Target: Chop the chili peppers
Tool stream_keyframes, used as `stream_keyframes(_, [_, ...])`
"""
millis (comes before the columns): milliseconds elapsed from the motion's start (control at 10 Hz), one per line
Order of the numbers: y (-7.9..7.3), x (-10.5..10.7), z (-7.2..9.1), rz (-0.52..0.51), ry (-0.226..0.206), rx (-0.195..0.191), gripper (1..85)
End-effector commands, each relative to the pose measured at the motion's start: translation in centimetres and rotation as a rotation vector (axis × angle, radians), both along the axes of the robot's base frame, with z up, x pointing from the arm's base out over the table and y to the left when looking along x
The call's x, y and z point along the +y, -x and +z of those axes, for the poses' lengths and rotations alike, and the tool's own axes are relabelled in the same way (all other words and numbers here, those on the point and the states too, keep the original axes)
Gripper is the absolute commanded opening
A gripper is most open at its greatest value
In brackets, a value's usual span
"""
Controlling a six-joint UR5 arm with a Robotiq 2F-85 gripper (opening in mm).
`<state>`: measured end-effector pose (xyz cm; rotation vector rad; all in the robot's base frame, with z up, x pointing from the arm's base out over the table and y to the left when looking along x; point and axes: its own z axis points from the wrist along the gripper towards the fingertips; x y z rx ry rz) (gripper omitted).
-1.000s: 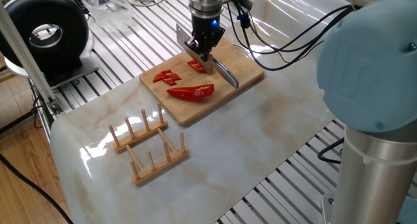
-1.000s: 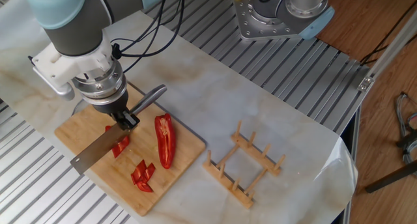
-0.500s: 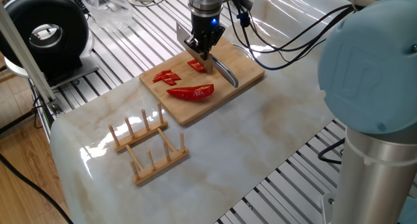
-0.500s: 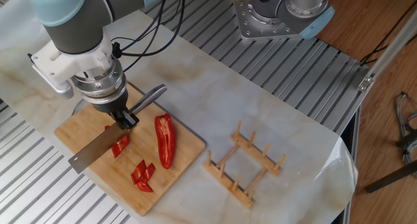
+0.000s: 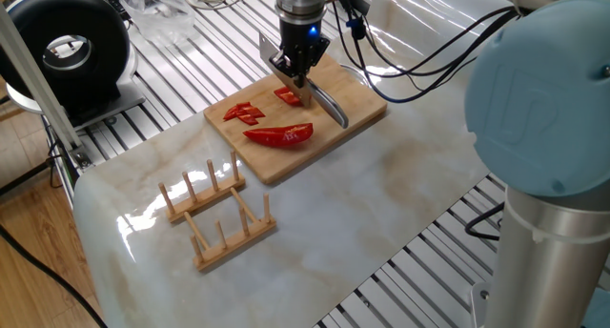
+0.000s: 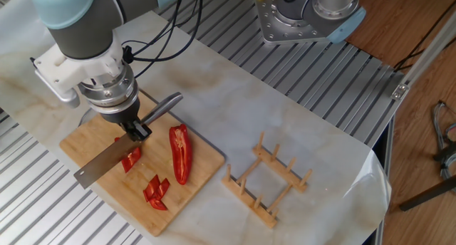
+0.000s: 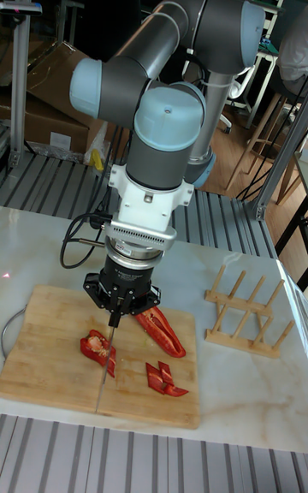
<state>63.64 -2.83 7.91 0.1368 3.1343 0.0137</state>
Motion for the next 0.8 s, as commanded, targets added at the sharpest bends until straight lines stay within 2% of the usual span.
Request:
stream_keyframes(0, [-0.12, 0.19, -0.34, -0.012, -0.012, -0.005, 1.3])
stream_keyframes(300, [-0.09, -0.18, -0.41, -0.013, 0.000, -0.006, 1.3])
stream_keyframes(700, [-0.30, 0.03, -0.64, -0.021, -0.006, -0.009, 1.3])
